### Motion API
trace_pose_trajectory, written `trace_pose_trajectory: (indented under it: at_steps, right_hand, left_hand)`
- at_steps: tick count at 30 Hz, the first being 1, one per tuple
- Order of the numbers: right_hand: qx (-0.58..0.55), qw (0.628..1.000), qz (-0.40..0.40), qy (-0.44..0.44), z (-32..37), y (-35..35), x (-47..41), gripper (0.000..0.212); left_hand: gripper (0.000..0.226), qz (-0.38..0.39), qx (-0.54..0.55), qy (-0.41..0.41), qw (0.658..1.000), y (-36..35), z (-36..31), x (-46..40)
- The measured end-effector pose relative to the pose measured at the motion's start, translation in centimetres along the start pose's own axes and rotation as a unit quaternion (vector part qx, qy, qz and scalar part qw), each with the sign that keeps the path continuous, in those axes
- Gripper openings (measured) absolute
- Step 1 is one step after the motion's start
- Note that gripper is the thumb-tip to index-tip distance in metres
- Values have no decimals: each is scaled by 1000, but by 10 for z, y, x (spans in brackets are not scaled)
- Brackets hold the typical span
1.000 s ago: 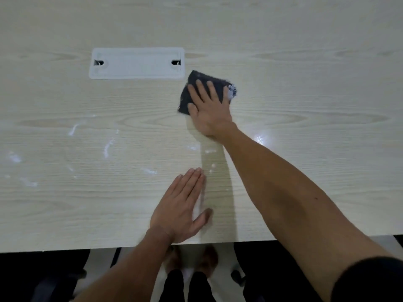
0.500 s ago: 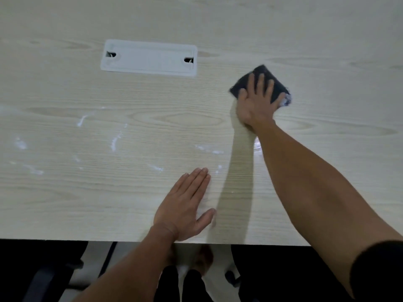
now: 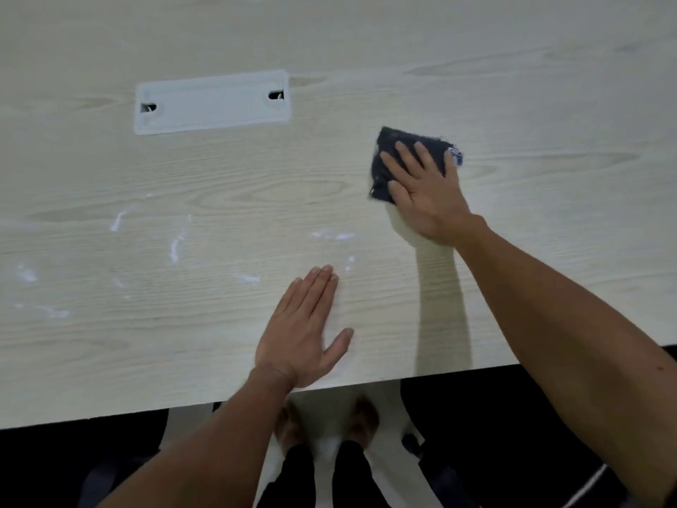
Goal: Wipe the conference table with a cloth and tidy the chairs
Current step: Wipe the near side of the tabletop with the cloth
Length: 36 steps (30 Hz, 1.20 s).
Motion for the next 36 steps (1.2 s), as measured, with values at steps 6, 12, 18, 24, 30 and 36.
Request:
trace_pose_trajectory:
  at_steps: [6, 12, 18, 24, 30, 36]
  right_hand:
    - [-79, 918, -13, -387, -57, -13, 71, 62]
    - [-145, 862, -23, -486, 77, -23, 81, 64]
    - [-94, 971, -4, -222, 230, -28, 41, 63]
    - [-24, 997, 18, 76, 196, -22, 43, 55]
    - [-64, 949, -6, -307, 68, -26, 107, 61]
    - [-130, 823, -30, -552, 124, -40, 151, 62]
  left_hand:
    - [84, -12, 18, -7, 1000, 0, 0, 1]
    - [81, -33, 99, -13, 994, 16, 11, 14]
    - [86, -50, 21, 45, 998, 46, 89, 72]
    - [100, -40, -6, 109, 993, 46, 123, 97]
    - [102, -33, -7, 114, 993, 46, 125, 99]
    - [101, -30, -8, 113, 993, 49, 123, 97]
Point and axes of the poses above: each hand's wrist, its own x-axis away from the middle knuckle, its own y-axis out of the back of the hand, z = x × y, the point moved 6 cm from there along -x, towards the middle knuckle, and after that the axes turned 8 degrees about x, right-handed, at the moved point
